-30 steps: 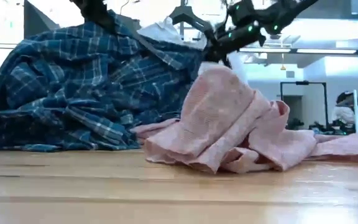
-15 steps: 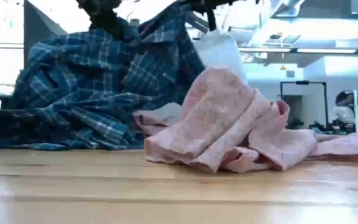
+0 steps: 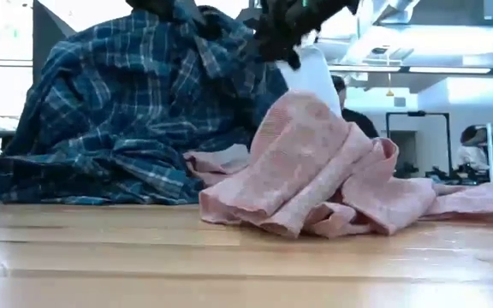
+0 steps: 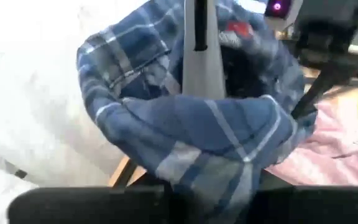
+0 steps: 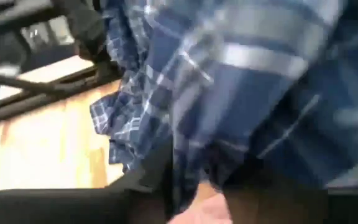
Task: Hang clothes
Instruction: Hang the blue long sleeve on the hanger rack
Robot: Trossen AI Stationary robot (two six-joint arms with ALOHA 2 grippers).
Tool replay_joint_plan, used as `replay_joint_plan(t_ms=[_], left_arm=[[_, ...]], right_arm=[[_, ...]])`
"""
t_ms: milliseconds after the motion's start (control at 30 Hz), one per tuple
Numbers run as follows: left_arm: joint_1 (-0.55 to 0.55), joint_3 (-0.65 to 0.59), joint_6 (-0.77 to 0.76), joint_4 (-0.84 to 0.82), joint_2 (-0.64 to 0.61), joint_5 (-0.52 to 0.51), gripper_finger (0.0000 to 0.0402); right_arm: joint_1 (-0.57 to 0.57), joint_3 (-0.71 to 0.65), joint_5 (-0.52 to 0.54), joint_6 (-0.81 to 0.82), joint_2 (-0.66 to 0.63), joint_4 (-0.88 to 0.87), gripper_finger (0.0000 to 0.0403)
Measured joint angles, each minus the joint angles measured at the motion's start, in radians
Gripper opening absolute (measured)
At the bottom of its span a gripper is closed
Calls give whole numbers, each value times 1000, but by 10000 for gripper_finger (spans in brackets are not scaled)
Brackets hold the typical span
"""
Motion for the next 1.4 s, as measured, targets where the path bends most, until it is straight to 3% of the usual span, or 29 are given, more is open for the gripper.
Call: replay_joint_plan(t_ms=[133, 233, 367, 567, 733, 867, 1067, 1300, 1400], left_arm=[[-2, 36, 44, -49, -1, 20, 34], [-9, 43, 51, -45, -1, 46, 34], [-13, 43, 51, -50, -1, 49, 34], [-14, 43, 75, -43, -1, 100, 34], [-16, 43, 75, -36, -1, 172, 34], [-16, 43, 71, -36, -1, 228, 34], [-28, 43, 65, -36, 3, 230, 34], [-116, 44, 43, -26, 62, 230, 34], [-136, 44, 43, -18, 81, 216, 34]], right_arm=[[-53, 215, 0, -137, -34, -218, 199], [-114, 283, -15, -182, -38, -288, 217], [-175, 291, -112, -192, -32, -301, 223], [-196, 290, -143, -283, 23, -304, 223], [-216, 290, -311, -293, 76, -296, 223], [-212, 290, -353, -335, 114, -284, 218], [-162, 291, -385, -341, 158, -212, 202], [-118, 291, -440, -274, 207, -50, 175], [-112, 290, -441, -274, 212, -70, 161]])
